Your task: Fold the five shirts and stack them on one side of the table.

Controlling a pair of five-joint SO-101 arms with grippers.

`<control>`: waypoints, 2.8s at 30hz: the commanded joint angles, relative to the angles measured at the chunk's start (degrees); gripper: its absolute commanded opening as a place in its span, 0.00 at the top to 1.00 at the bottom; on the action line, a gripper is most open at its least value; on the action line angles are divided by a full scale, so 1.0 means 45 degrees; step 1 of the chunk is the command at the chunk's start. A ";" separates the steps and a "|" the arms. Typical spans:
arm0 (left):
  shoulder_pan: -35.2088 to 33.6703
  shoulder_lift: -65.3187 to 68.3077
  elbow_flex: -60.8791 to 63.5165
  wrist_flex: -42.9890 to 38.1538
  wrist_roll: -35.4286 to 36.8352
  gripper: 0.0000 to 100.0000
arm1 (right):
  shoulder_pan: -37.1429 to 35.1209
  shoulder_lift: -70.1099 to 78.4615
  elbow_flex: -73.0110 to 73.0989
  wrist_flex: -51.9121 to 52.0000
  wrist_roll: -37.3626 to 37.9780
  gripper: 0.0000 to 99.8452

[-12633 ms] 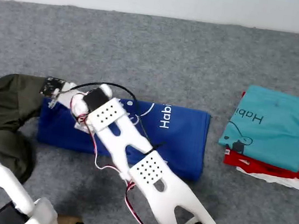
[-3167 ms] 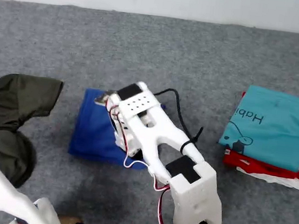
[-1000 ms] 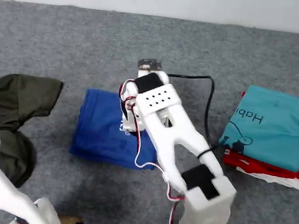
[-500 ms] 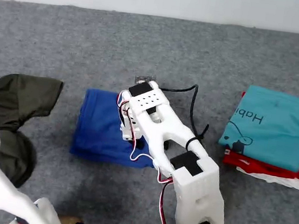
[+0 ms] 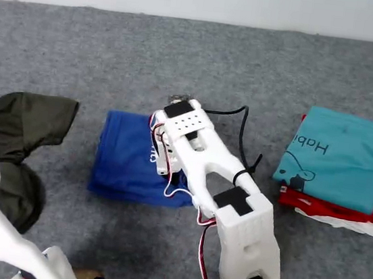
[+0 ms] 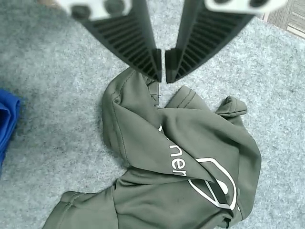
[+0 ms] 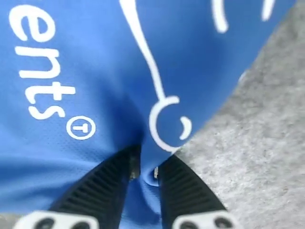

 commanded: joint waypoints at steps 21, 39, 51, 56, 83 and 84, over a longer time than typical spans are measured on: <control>-0.0020 -0.0254 -0.0049 0.0039 -0.0059 0.98 | 0.5597 -0.3077 0.0156 -0.3272 2.1060 0.99; -0.0020 -0.0176 -0.0049 0.0020 -0.0059 0.98 | 0.4425 -0.3702 0.0215 -0.9426 2.2427 0.86; 0.0000 -0.0234 -0.0049 0.0020 -0.0059 0.98 | 0.3507 -0.5988 0.0195 -0.4855 1.5023 0.86; 0.0000 -0.0195 -0.0049 0.0020 -0.0059 0.98 | 0.2432 -0.5988 0.0195 -0.2452 1.1077 0.98; 0.0000 -0.0234 -0.0049 0.0020 -0.0078 0.98 | 0.2217 -0.4288 -0.0039 0.2295 0.8205 0.99; 0.0000 -0.0234 -0.0049 0.0020 -0.0078 0.98 | 0.2198 -0.4542 -0.0176 0.1963 0.8186 0.99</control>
